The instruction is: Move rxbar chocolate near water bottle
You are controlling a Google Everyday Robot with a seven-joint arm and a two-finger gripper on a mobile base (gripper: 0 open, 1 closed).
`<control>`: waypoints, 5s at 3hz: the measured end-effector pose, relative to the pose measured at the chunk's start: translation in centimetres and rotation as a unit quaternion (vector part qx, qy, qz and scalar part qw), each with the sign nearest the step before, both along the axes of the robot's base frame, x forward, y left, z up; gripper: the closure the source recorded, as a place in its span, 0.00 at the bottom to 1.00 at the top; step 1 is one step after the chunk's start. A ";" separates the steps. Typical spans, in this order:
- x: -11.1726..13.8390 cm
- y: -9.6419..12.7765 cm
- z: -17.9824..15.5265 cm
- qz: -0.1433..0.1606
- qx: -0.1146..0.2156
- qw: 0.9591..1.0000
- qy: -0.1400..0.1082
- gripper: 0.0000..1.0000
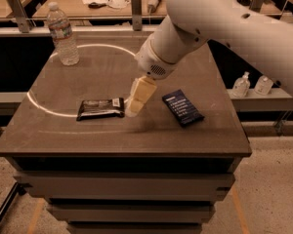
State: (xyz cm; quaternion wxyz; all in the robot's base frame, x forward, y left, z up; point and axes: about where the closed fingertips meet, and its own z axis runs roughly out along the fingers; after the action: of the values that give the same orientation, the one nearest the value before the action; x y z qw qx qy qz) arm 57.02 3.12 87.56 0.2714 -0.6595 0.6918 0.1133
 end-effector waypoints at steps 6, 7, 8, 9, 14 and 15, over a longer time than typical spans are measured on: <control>-2.3 6.5 -4.8 0.032 0.018 0.998 0.053 0.65; -2.3 6.5 -4.6 0.032 0.018 0.998 0.053 0.89; -2.3 6.5 -4.6 0.032 0.018 0.998 0.053 1.00; -2.3 6.5 -4.6 0.032 0.018 0.998 0.053 1.00; 3.9 5.7 1.9 0.019 0.057 0.998 -0.031 1.00; 7.2 7.2 1.7 0.046 0.079 0.995 -0.039 1.00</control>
Offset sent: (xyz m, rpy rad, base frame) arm -0.0127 0.0480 -0.0377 0.0479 0.0987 -0.0062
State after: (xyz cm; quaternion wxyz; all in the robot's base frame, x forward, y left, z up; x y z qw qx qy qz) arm 64.23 10.28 89.24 0.3439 -0.6706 0.6388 0.1547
